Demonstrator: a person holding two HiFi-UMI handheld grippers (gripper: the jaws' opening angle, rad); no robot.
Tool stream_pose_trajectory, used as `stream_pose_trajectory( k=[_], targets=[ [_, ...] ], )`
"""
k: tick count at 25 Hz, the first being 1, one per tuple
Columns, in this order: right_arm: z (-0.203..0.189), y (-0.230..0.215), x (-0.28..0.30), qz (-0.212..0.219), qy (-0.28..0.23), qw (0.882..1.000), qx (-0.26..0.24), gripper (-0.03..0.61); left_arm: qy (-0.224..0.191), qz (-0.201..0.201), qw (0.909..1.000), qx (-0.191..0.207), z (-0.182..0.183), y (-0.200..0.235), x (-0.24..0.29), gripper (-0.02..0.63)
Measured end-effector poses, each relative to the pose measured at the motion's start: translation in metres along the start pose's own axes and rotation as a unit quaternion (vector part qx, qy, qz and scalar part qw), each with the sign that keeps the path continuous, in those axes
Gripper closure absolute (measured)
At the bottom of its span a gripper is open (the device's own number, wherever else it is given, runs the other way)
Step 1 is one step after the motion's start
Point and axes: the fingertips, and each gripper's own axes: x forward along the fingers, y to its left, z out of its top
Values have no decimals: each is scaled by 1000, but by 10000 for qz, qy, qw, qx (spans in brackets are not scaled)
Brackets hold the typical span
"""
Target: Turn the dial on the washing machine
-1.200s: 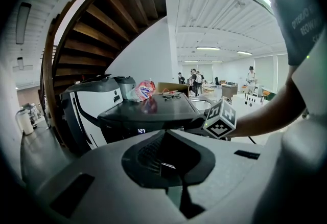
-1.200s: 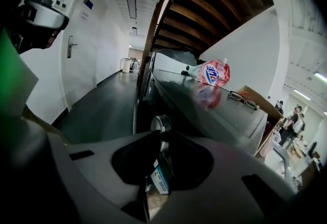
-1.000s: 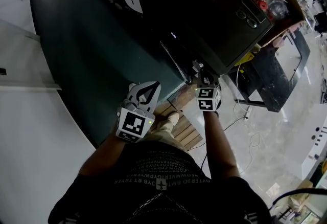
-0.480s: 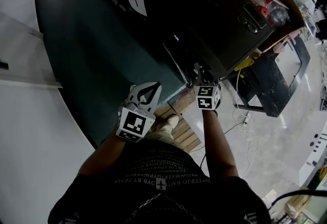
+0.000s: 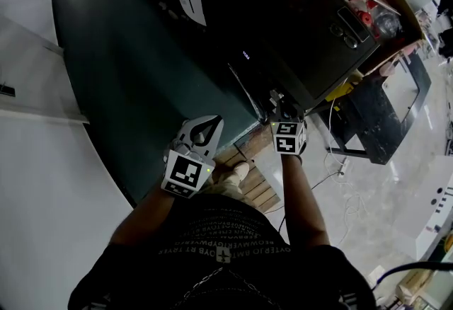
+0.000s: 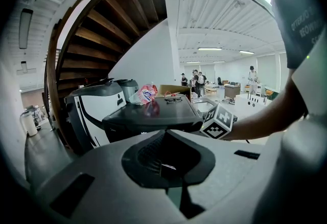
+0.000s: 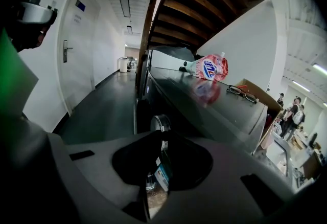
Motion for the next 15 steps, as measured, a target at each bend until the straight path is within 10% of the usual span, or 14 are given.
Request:
stream_pose_trajectory(
  k=[15],
  targets=[
    [18, 5, 2, 149, 28, 9996, -244, 535, -74, -112, 9999, 5, 8, -10, 7, 615]
  ],
)
